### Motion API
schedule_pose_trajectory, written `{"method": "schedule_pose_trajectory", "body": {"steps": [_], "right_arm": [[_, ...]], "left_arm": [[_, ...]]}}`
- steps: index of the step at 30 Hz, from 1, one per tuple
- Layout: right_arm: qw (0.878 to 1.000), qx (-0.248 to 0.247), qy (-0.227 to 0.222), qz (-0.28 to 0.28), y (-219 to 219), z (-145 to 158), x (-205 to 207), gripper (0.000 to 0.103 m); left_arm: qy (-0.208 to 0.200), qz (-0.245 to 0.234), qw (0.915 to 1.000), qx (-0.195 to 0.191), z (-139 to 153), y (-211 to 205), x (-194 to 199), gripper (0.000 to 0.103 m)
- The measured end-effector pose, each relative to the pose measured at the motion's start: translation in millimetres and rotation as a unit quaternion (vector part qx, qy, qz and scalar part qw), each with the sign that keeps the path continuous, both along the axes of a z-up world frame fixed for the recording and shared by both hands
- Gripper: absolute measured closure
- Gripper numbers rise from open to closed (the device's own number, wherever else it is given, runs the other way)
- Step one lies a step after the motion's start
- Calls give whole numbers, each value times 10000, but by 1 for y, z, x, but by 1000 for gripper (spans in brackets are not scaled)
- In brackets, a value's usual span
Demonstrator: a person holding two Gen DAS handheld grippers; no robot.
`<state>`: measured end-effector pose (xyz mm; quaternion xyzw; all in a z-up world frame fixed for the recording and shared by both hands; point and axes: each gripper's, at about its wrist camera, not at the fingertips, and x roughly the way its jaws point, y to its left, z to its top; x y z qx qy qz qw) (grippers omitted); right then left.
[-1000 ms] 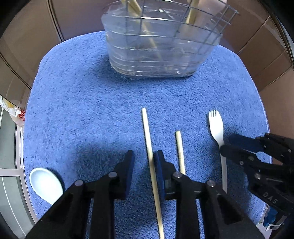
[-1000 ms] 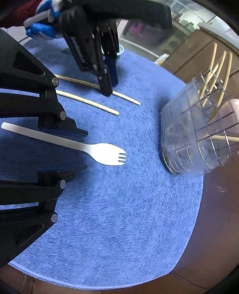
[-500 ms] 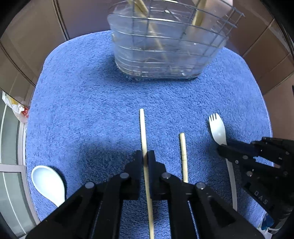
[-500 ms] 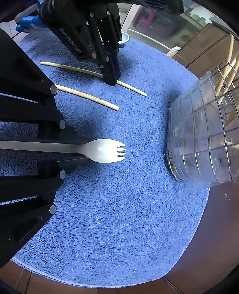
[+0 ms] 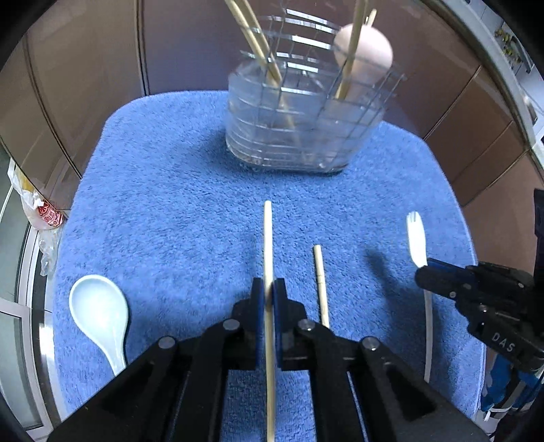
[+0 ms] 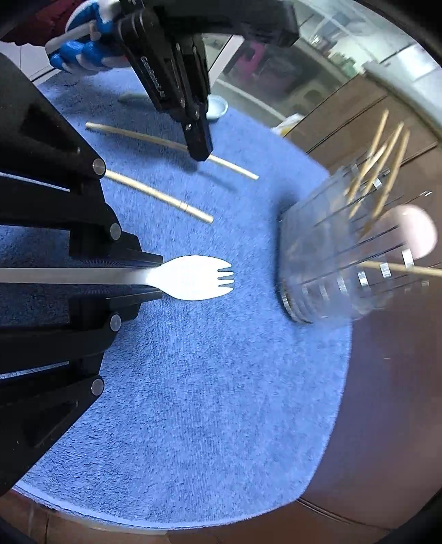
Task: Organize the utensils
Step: 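Close the left tool on a wooden chopstick while the right tool grasps the white fork, then lift the chopstick with the left tool while the right tool lifts the fork toward the holder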
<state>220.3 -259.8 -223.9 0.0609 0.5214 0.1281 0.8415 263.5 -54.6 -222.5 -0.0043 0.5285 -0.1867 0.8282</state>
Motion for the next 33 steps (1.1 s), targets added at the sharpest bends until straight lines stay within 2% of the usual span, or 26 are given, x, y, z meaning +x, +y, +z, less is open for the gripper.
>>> {"method": "schedule_pose_trajectory", "body": {"steps": [5, 12, 15, 18, 19, 25, 28, 30, 33], "right_arm": [[9978, 200, -627, -23, -6, 15, -24, 91], [9917, 379, -1222, -102, -4, 31, -51, 91], [9871, 455, -1529, -114, -3, 47, -58, 91], [9788, 498, -1986, -91, 0, 72, -58, 92], [9758, 513, -2126, -77, 2, 81, -54, 102], [9509, 698, -3015, -70, 10, 131, -36, 103], [9461, 661, -3172, 3, 11, 142, -27, 103], [9479, 639, -3121, -51, 7, 140, -21, 103], [9629, 608, -2615, -254, -9, 117, 4, 101]], "left_arm": [[-319, 97, 9990, -313, 14, 16, -16, 98], [-683, 197, 9964, -471, 30, 16, -37, 98], [-955, 285, 9928, -664, 49, 21, -40, 98], [-1390, 391, 9857, -874, 80, 26, -40, 98], [-1553, 423, 9823, -962, 92, 28, -39, 98], [-2297, 527, 9609, -1455, 151, 37, -27, 98], [-2481, 520, 9541, -1594, 165, 40, -22, 98], [-2542, 505, 9517, -1648, 168, 46, -23, 98], [-2517, 457, 9517, -1696, 167, 45, -18, 98]]}}
